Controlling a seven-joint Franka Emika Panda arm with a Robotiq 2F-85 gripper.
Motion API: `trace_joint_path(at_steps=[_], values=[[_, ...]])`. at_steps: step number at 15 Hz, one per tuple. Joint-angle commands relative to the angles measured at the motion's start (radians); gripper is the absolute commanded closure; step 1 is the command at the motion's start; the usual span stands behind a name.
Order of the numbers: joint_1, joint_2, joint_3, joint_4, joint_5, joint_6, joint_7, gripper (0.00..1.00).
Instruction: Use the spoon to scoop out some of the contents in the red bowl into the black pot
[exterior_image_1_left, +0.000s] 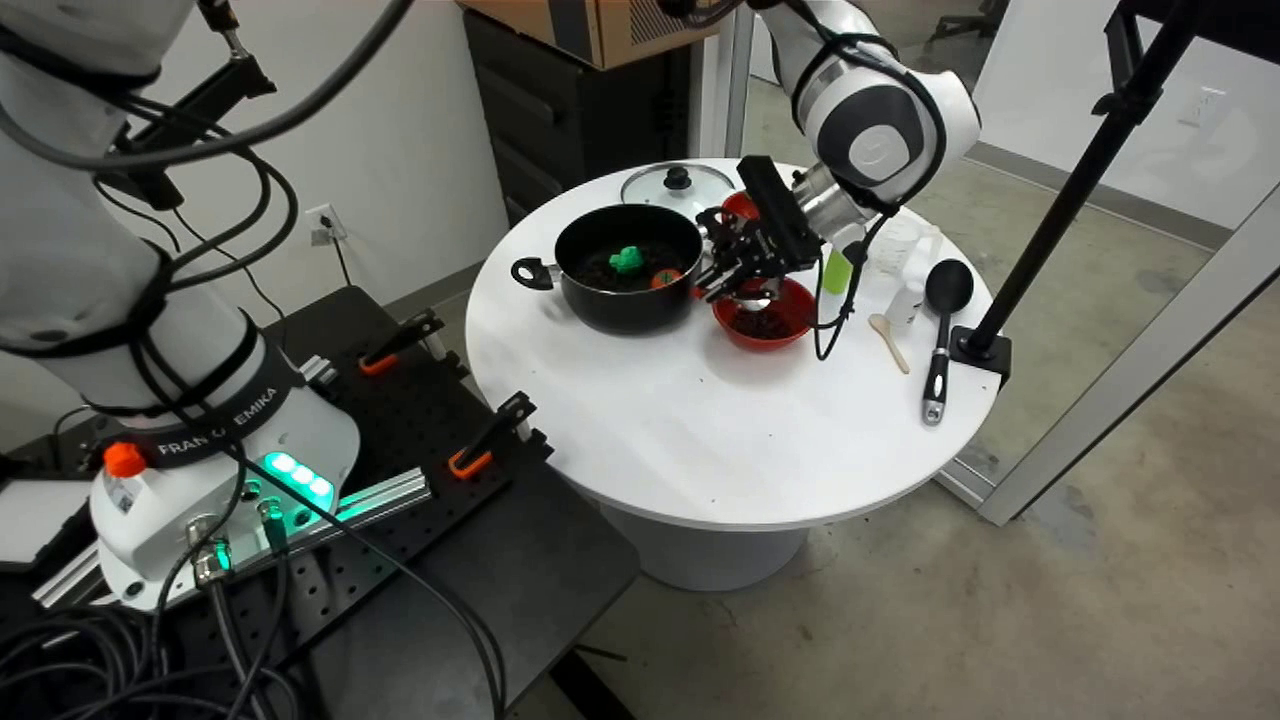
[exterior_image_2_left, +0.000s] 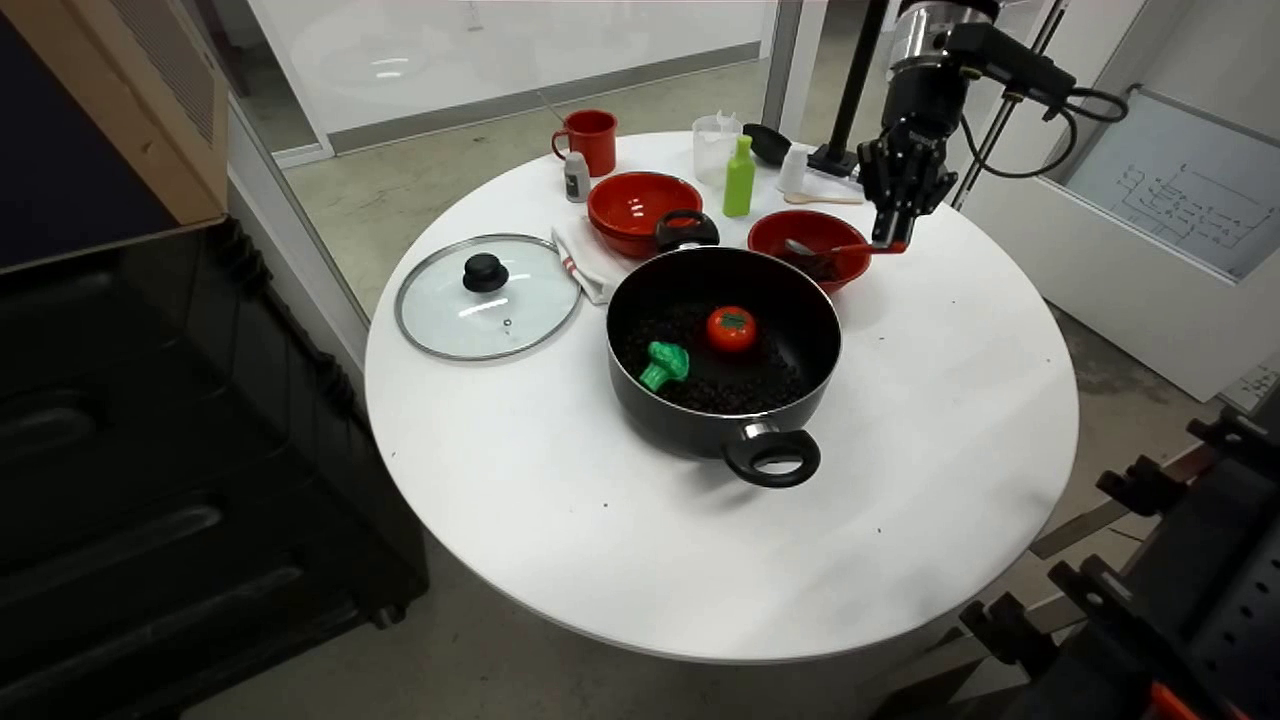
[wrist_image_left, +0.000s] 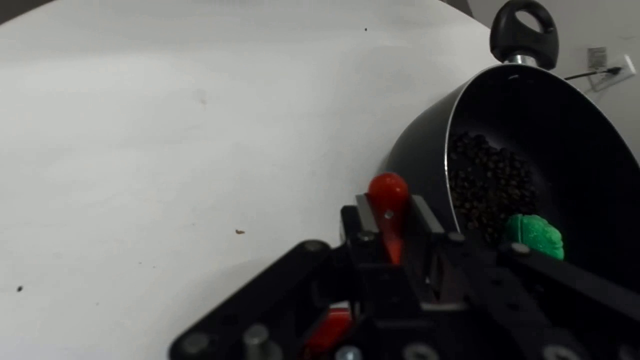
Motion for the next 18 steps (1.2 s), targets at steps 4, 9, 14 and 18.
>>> trace_joint_path(at_steps=[4,9,14,18], values=[[-0.103,0.079,0.031,0.036,0.210,-0.058,-0.021,0.95],[-0.146,0.121,0.026,0.043,0.312,-0.091,-0.013,0.95],[-0.161,0.133,0.022,0.060,0.382,-0.128,-0.018,0.95],[-0.159,0.152,0.015,0.086,0.420,-0.181,-0.001,0.95]])
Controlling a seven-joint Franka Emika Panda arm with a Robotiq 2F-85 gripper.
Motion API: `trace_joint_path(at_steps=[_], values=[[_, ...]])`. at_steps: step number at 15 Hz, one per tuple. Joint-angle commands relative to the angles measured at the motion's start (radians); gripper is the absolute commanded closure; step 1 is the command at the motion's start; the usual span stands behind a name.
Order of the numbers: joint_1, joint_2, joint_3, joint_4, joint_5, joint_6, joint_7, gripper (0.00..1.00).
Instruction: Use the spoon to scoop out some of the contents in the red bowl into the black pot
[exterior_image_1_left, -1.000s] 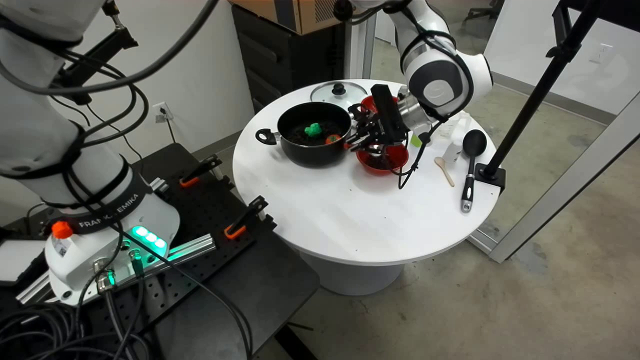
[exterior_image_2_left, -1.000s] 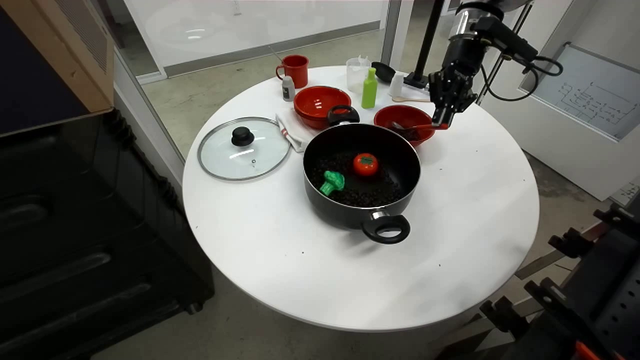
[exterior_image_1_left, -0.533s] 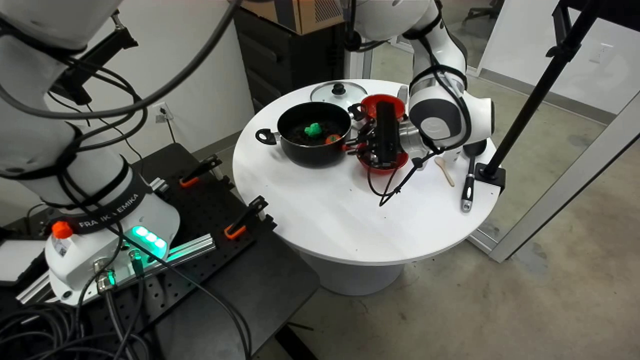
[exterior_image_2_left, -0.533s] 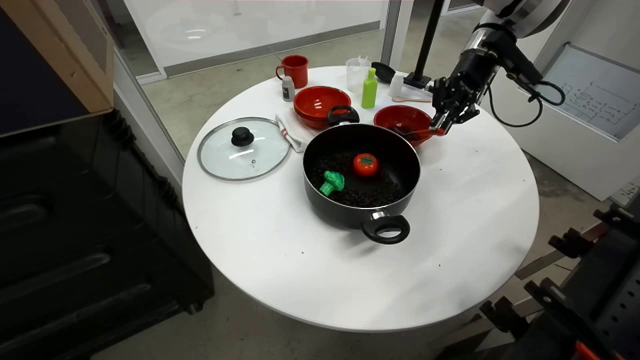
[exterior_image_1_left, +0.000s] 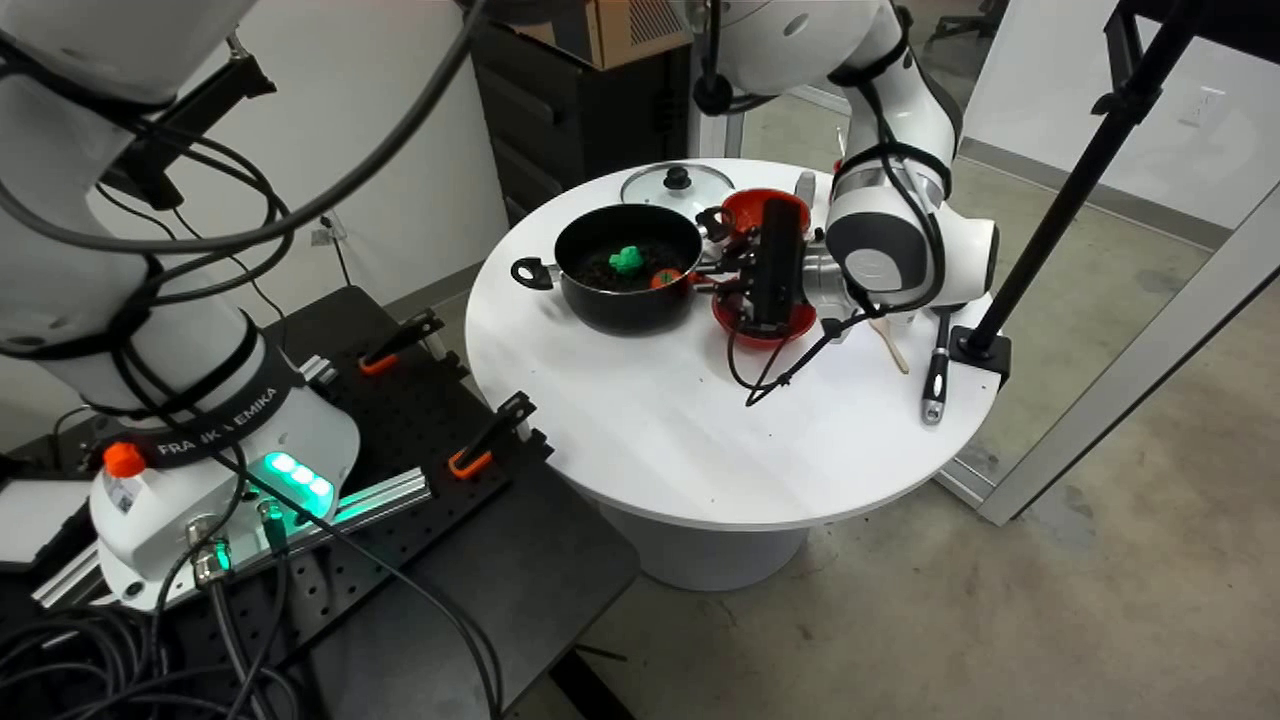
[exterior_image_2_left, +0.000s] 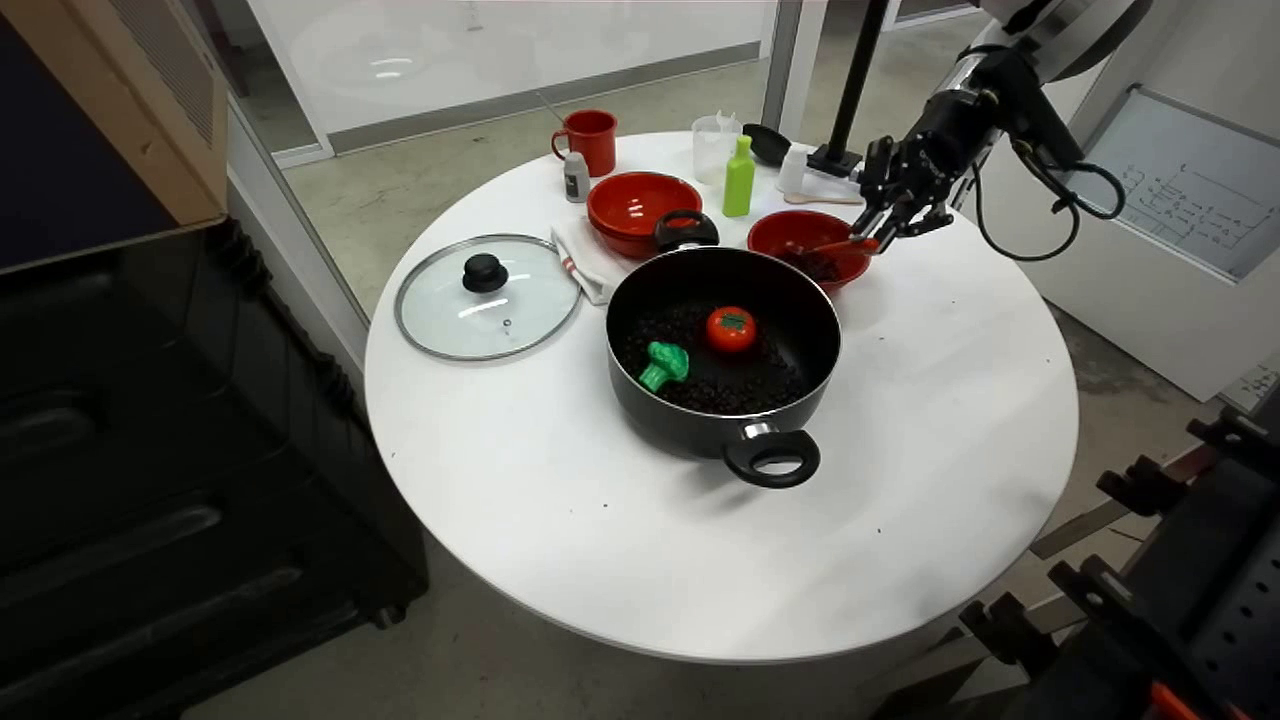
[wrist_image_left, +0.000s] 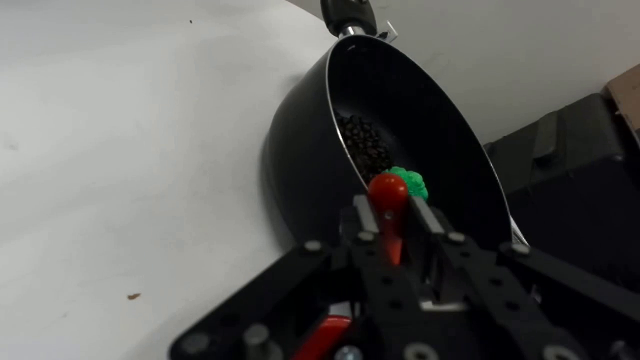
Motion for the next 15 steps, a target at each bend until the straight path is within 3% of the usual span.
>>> trace_joint_path(at_steps=[1,15], values=[[0.000,0.048,-0.010,0.064,0.042,-0.088,0.020,0.95],[-0.021,0.126,-0.077,0.135,0.177,-0.150,0.207,0.95]])
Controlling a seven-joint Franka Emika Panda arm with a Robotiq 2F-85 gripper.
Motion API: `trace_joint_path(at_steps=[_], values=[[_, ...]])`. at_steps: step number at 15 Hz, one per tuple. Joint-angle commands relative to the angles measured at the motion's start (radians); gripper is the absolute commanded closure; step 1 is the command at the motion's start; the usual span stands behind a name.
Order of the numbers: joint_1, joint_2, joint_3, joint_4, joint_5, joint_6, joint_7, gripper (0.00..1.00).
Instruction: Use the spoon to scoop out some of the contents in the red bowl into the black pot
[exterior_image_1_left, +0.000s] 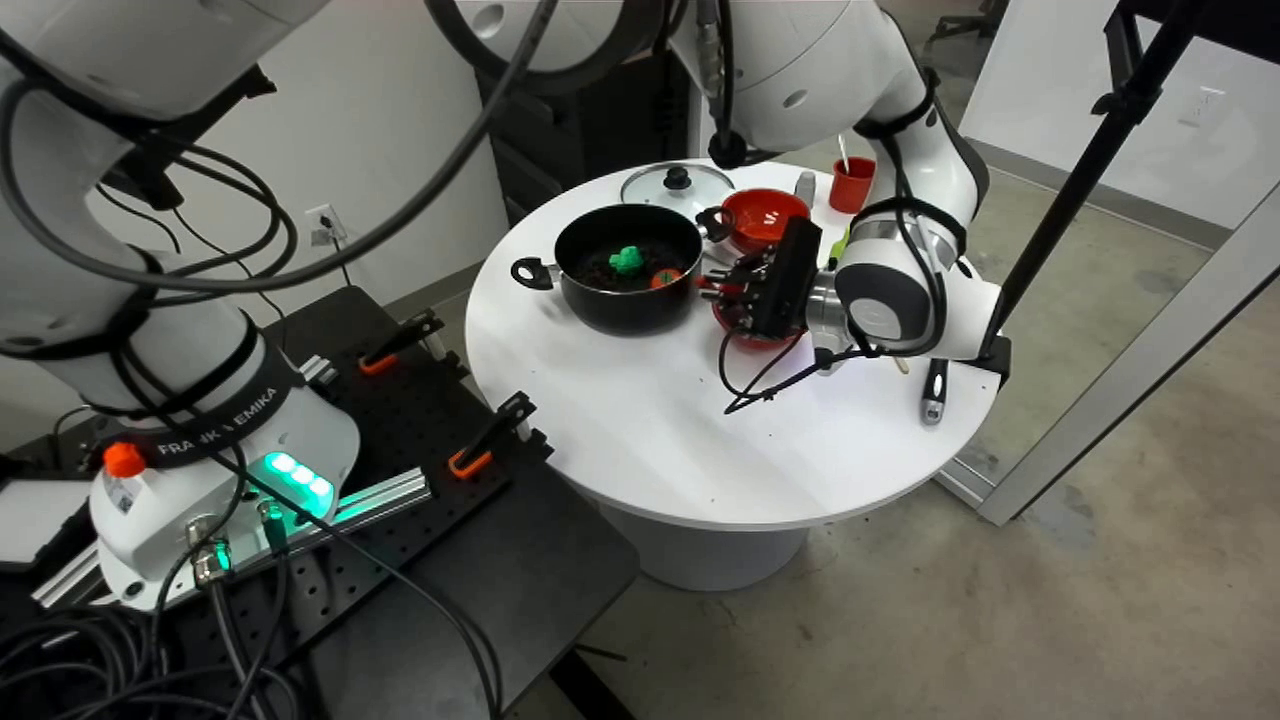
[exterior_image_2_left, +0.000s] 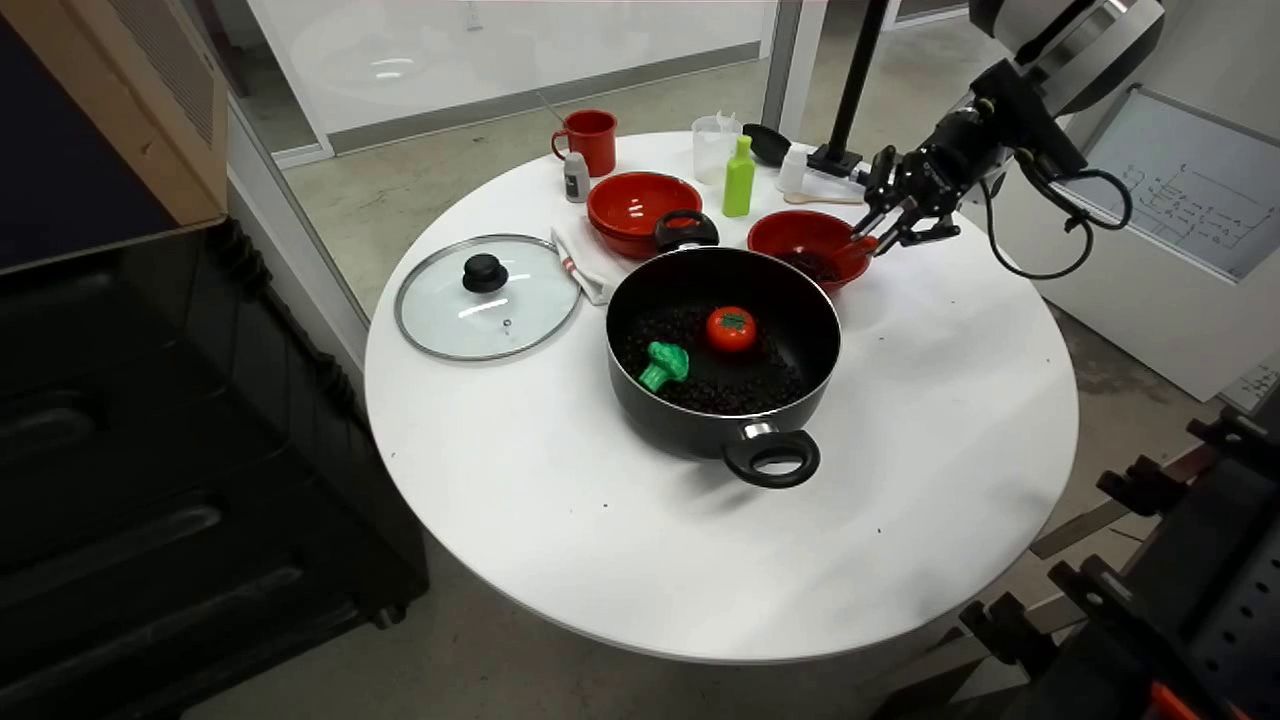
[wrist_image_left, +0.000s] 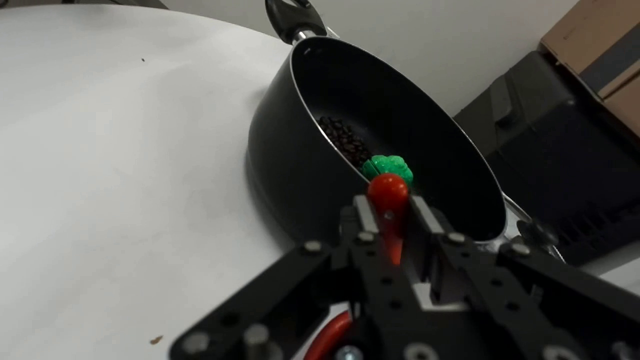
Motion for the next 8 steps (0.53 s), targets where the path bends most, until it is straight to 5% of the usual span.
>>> trace_joint_path(at_steps=[1,8], values=[[-0.007,0.030,-0.023,0.052,0.044,-0.046,0.060,0.95],[0.059,0.017,-0.090,0.078,-0.120,-0.124,0.098,0.95]])
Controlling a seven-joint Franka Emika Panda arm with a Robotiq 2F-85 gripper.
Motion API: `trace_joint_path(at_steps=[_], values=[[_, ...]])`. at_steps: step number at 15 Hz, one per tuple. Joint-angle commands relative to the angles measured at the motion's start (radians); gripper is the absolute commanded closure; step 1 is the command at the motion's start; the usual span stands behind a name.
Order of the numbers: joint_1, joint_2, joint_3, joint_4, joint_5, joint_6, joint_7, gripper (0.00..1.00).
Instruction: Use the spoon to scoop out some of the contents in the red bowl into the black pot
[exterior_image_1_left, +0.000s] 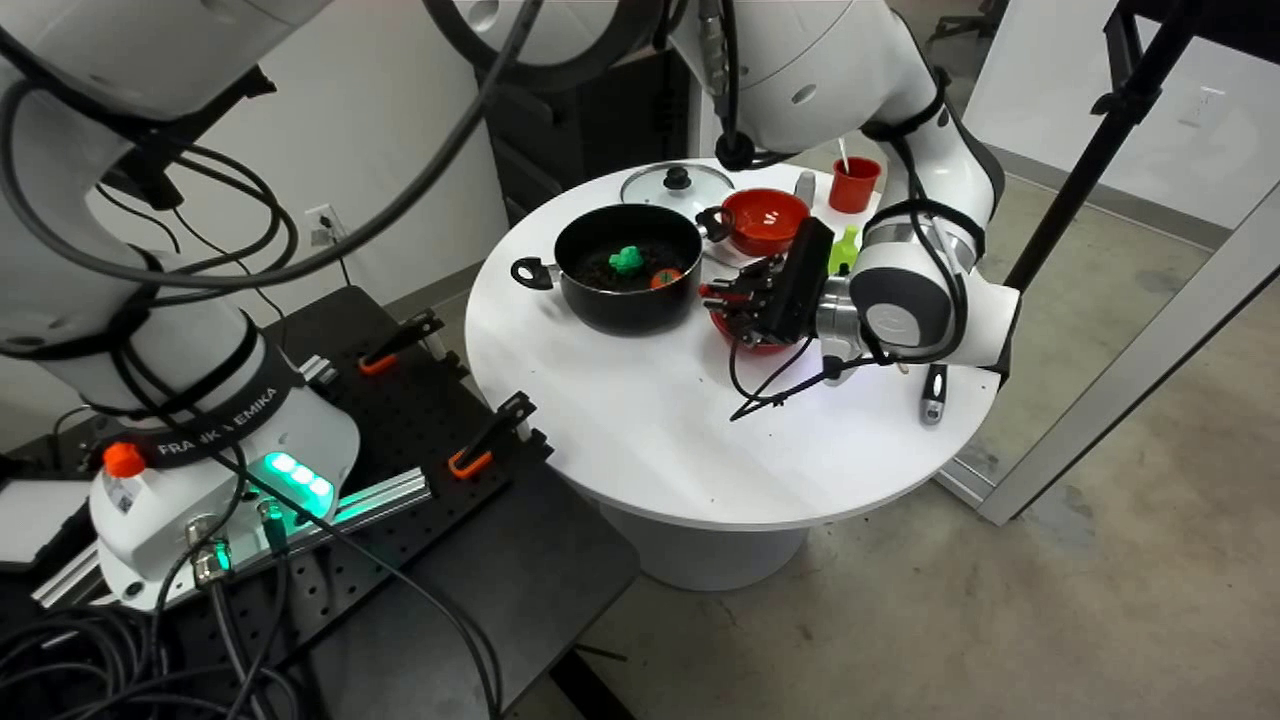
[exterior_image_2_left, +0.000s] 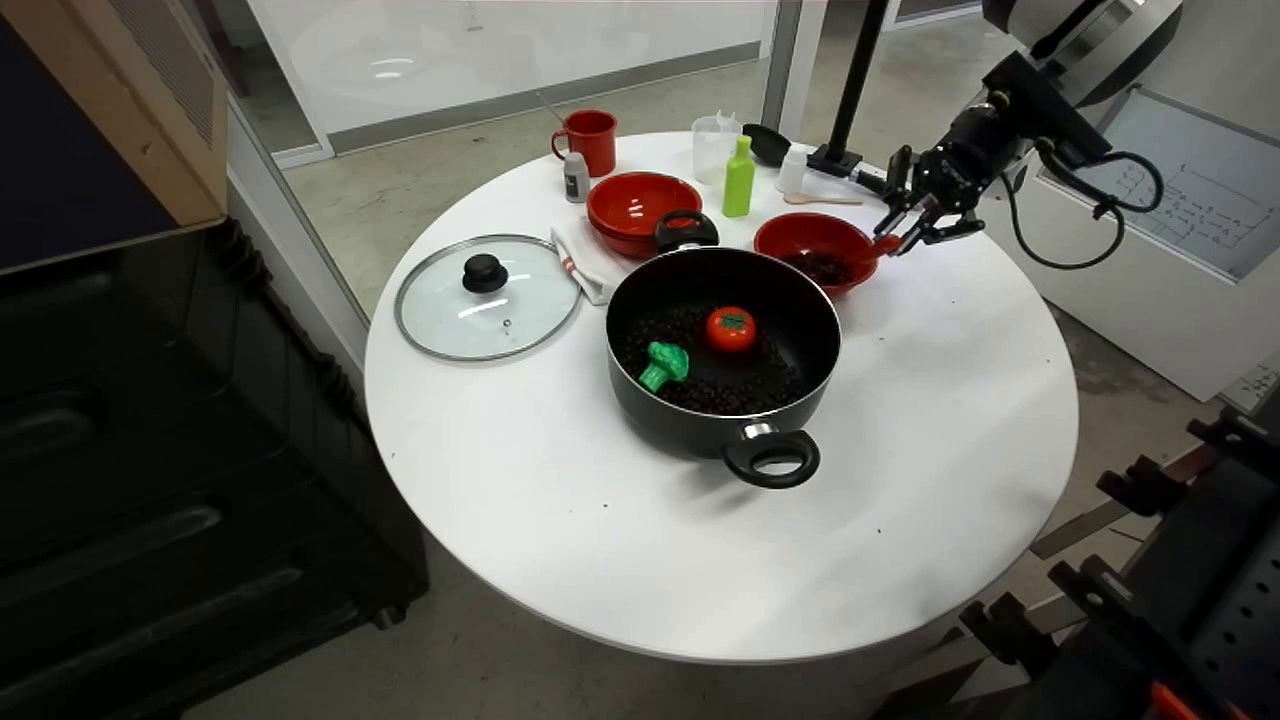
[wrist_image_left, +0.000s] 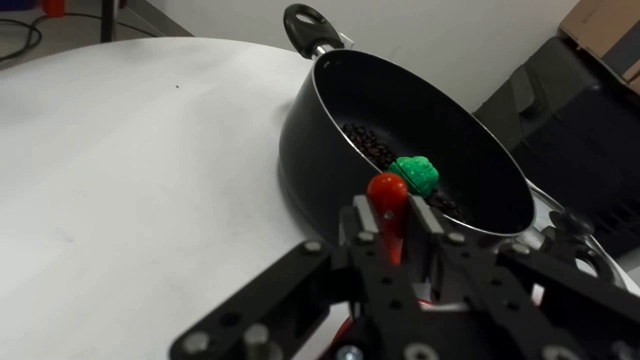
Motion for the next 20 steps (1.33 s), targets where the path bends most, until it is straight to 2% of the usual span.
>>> trace_joint_path(at_steps=[1,9,13,20], values=[[0.063,0.008,-0.048,0.054,-0.127,-0.069,0.026,0.95],[0.175,-0.045,-0.071,0.049,-0.438,0.001,0.022,0.95],[0.227,-0.068,-0.083,0.021,-0.571,0.100,0.029,0.95],[0.274,-0.130,-0.070,-0.071,-0.666,0.290,0.045,0.95]])
